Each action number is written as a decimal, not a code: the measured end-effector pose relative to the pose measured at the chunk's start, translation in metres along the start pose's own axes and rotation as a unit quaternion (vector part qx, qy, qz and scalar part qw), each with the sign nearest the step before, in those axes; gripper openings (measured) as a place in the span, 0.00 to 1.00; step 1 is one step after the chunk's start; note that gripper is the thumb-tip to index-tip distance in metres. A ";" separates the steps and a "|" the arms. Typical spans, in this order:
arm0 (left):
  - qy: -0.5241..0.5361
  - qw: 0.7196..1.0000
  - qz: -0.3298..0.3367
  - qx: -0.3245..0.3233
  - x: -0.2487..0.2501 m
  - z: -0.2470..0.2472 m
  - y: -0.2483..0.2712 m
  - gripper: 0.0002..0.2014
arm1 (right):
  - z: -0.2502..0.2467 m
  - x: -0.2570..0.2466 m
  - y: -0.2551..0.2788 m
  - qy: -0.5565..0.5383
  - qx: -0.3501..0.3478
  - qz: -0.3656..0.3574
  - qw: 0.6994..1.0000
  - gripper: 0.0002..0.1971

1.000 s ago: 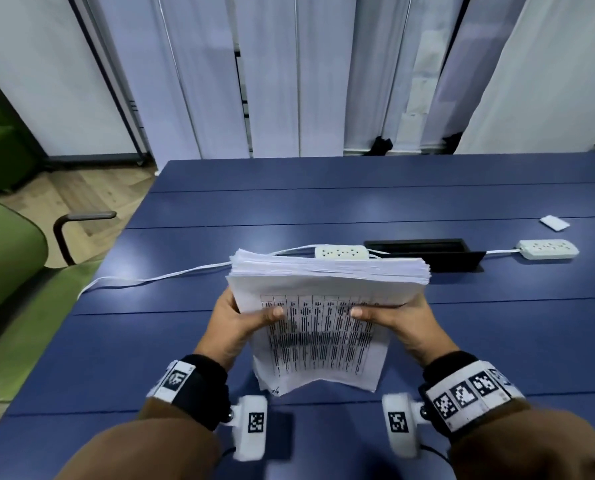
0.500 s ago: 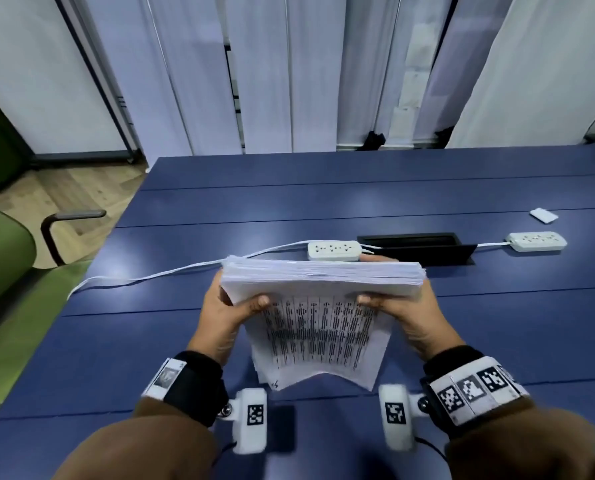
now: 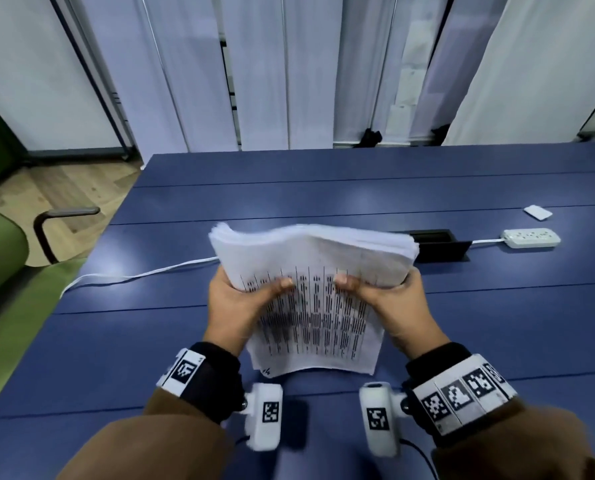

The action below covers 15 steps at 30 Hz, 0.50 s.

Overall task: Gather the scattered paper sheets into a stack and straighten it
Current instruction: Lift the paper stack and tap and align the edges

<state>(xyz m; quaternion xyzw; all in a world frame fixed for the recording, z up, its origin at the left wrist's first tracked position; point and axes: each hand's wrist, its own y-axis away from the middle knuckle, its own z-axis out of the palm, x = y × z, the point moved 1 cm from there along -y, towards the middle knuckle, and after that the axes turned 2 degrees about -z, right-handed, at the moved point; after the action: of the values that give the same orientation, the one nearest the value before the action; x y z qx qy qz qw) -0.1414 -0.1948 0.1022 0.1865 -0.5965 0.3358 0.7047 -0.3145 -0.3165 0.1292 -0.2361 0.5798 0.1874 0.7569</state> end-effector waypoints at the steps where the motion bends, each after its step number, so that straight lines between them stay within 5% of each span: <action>1: 0.014 0.999 0.028 0.022 0.007 -0.001 -0.001 0.31 | 0.002 -0.006 0.000 -0.010 0.009 -0.012 1.000 0.15; 4: 0.010 0.997 0.067 0.047 0.013 -0.013 -0.002 0.34 | 0.000 -0.015 0.004 -0.024 0.002 -0.025 0.999 0.13; 8: 0.002 1.000 0.005 -0.001 -0.001 -0.028 -0.002 0.50 | -0.002 0.000 0.006 0.017 -0.025 0.027 0.999 0.22; 12: 0.000 0.998 -0.002 -0.056 0.006 -0.018 -0.002 0.46 | 0.016 -0.005 0.004 0.025 -0.059 0.012 0.998 0.19; 15: 0.041 0.999 0.001 -0.003 0.007 -0.035 -0.009 0.50 | 0.003 -0.009 -0.002 -0.021 -0.029 -0.002 0.999 0.21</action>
<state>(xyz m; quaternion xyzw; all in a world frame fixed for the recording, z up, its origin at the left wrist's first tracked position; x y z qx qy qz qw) -0.1097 -0.1767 0.1023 0.1700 -0.5682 0.3419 0.7289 -0.3133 -0.3165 0.1391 -0.2552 0.5580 0.2076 0.7619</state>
